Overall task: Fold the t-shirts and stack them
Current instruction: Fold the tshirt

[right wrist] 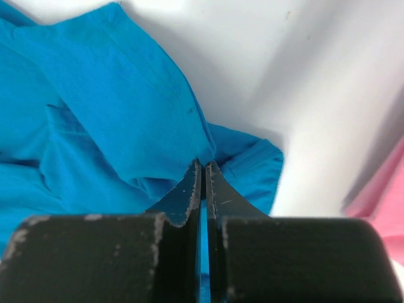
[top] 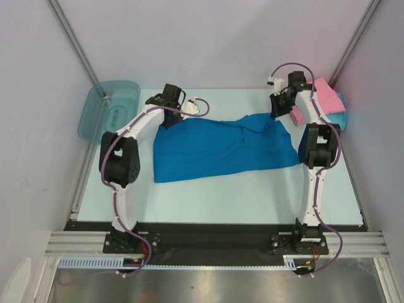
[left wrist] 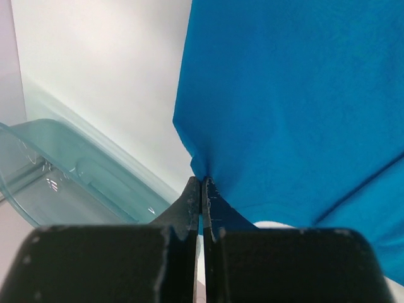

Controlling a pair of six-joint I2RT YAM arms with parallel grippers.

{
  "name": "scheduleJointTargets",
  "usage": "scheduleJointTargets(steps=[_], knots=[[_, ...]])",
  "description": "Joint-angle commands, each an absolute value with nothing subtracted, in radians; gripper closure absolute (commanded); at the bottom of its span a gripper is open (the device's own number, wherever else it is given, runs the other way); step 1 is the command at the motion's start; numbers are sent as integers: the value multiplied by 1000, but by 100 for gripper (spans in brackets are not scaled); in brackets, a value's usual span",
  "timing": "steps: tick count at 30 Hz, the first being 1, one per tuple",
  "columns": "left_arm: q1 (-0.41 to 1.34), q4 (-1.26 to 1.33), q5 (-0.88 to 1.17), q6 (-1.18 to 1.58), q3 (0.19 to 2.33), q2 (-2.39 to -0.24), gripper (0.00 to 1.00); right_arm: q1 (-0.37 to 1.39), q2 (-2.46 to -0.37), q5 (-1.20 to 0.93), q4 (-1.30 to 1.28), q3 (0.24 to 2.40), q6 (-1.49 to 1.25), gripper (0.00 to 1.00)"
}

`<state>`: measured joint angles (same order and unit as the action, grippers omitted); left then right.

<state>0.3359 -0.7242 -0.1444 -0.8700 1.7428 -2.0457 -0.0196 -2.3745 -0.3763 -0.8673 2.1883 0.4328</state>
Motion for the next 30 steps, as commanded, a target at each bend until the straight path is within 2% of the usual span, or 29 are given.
scheduleJointTargets(steps=[1,14,30], knots=[[305,-684,-135,-894,1723,-1964,100,-14,-2275,-301,-879,2206,503,100],[249,-523,-163,-922,1548,-1884,100,-40,-2214,-184,-891,2172,644,100],[207,-468,-152,-968,1483,-1841,100,-77,-2158,-232,-960,2140,750,100]])
